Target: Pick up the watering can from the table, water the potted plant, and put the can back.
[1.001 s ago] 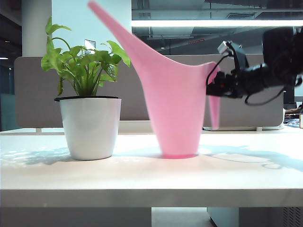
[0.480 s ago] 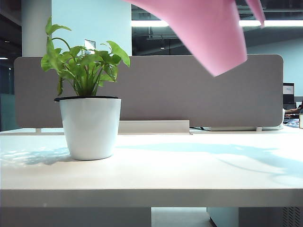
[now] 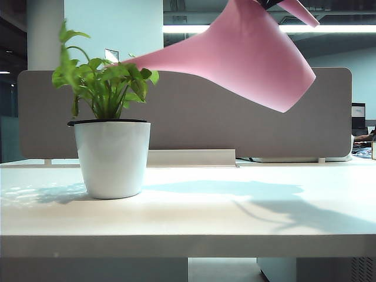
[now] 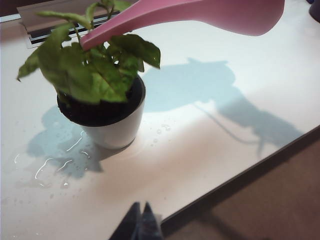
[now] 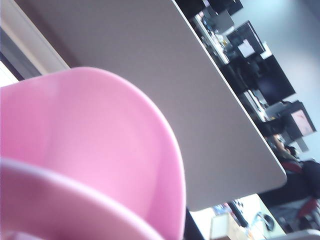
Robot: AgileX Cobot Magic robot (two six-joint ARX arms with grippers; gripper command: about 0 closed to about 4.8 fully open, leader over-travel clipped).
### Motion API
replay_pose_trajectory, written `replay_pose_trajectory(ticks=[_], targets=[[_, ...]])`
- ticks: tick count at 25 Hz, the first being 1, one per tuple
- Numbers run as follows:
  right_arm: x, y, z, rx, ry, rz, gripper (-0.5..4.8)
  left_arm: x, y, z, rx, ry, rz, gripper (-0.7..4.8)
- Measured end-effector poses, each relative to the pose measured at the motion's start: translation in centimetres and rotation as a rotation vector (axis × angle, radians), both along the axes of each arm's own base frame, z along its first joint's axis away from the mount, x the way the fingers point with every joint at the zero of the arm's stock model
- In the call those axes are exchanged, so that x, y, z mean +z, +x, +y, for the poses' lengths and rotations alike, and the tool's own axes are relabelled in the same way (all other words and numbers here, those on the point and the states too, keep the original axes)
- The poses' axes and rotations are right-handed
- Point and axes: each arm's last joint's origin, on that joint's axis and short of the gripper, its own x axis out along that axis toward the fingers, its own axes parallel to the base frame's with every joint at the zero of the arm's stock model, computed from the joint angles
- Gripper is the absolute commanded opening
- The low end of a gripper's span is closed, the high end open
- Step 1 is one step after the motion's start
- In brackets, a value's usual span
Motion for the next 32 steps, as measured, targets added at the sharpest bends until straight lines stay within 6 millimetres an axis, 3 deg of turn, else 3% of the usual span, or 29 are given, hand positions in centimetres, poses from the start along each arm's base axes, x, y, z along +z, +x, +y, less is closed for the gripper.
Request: replay_pose_trajectory(ticks=[9, 32], targets=[[0.2, -0.5, 0.9, -0.056, -0.108, -0.028, -0.05, 0.0, 0.0, 0.0, 0.000, 0.000, 0.000, 0.03], [1.0, -1.3, 1.3, -0.065, -0.050, -0.067, -0.05, 0.0, 0.0, 0.0, 0.000, 0.000, 0.000, 0.03]])
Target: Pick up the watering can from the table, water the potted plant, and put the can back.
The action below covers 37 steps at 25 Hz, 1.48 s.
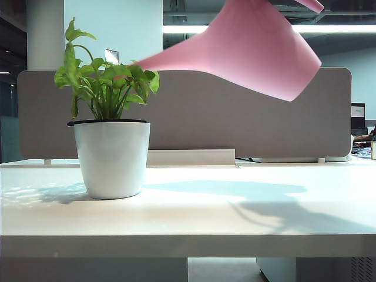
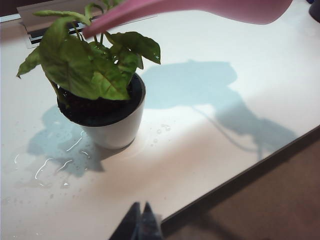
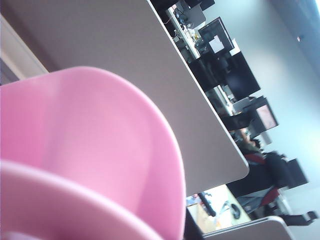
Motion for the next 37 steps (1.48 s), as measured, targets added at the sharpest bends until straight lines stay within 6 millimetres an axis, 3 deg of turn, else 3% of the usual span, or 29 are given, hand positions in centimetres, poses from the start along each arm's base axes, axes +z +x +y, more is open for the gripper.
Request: replay_pose_trajectory(ticks=[6, 10, 14, 22, 27, 32, 37], targets=[[1.1, -1.2, -0.7, -0.034, 0.157, -0.023, -0.05, 0.0, 0.0, 0.0, 0.000, 0.000, 0.000, 0.03], [0.1, -1.3, -0.7, -0.057, 0.360, 0.020, -0.05, 0.0, 0.0, 0.0, 0.000, 0.000, 0.000, 0.03], [-3.0, -0.8, -0.4, -0.015, 0.537, 0.071, -0.05, 0.0, 0.0, 0.0, 0.000, 0.000, 0.000, 0.03], [-12.5, -0.8, -0.4, 0.068, 0.776, -0.051, -0.05, 0.0, 0.0, 0.0, 0.000, 0.000, 0.000, 0.03], [-15.6, -0.9, -1.8, 0.073, 0.894, -0.151, -0.05, 0.0, 0.0, 0.0, 0.000, 0.000, 0.000, 0.03], [-20.2, 0.3, -2.9, 0.017, 0.884, -0.110, -0.05, 0.0, 0.0, 0.0, 0.000, 0.000, 0.000, 0.03], [-21.4, 1.0, -2.7, 0.060, 0.918, -0.107, -0.05, 0.0, 0.0, 0.0, 0.000, 0.000, 0.000, 0.03]])
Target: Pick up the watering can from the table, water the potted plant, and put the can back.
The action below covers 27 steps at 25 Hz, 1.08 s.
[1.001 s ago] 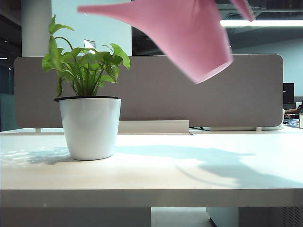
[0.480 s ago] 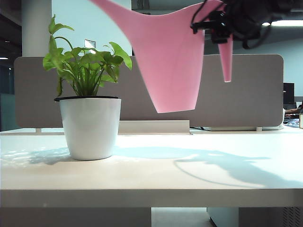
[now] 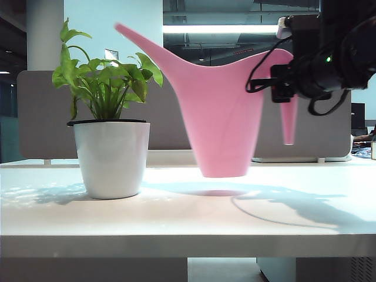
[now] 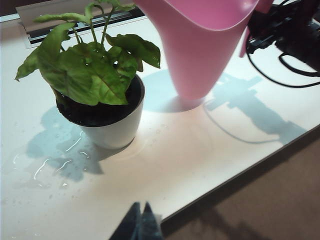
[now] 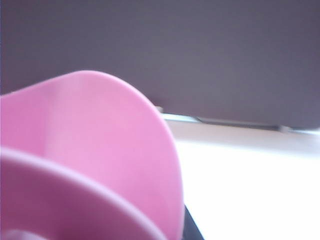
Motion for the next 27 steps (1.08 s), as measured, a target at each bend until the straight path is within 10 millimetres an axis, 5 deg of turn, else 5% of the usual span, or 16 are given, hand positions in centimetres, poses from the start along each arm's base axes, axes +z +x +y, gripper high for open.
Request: replay_pose_trajectory(ticks=[10, 27], targets=[[-2.6, 0.9, 0.4, 0.020, 0.014, 0.042, -0.05, 0.0, 0.0, 0.0, 0.000, 0.000, 0.000, 0.03], [-3.6, 0.5, -1.2, -0.001, -0.001, 0.015, 0.02, 0.0, 0.0, 0.0, 0.000, 0.000, 0.000, 0.03]])
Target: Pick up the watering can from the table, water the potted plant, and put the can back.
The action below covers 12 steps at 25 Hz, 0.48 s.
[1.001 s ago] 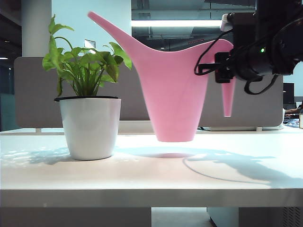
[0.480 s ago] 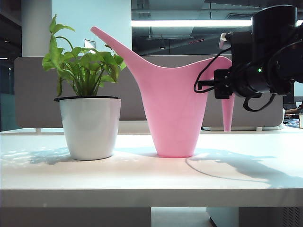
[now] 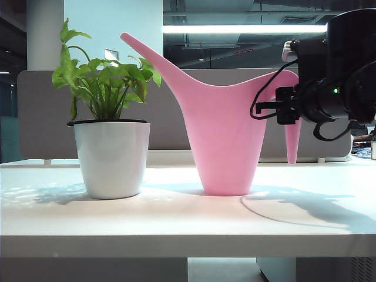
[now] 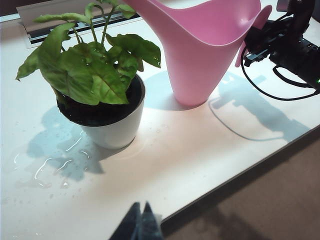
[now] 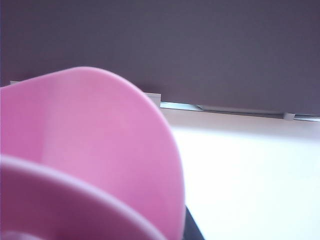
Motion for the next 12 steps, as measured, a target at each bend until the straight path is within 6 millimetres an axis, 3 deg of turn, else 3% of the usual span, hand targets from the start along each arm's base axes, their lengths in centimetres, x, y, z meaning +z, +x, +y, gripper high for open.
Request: replay_pose_trajectory(ticks=[2, 5, 8, 12], targets=[[-0.08, -0.12, -0.04, 0.010, 0.000, -0.003, 0.30, 0.01, -0.02, 0.01, 0.000, -0.001, -0.001, 0.03], [-0.22, -0.35, -0.07, 0.019, 0.001, -0.006, 1.29, 0.01, -0.02, 0.01, 0.000, -0.001, -0.001, 0.03], [-0.37, -0.57, -0.15, 0.019, 0.001, -0.010, 1.84, 0.01, -0.02, 0.01, 0.000, -0.001, -0.001, 0.03], [-0.40, -0.63, -0.13, 0.028, -0.001, -0.011, 3.29, 0.01, -0.02, 0.01, 0.000, -0.001, -0.001, 0.03]])
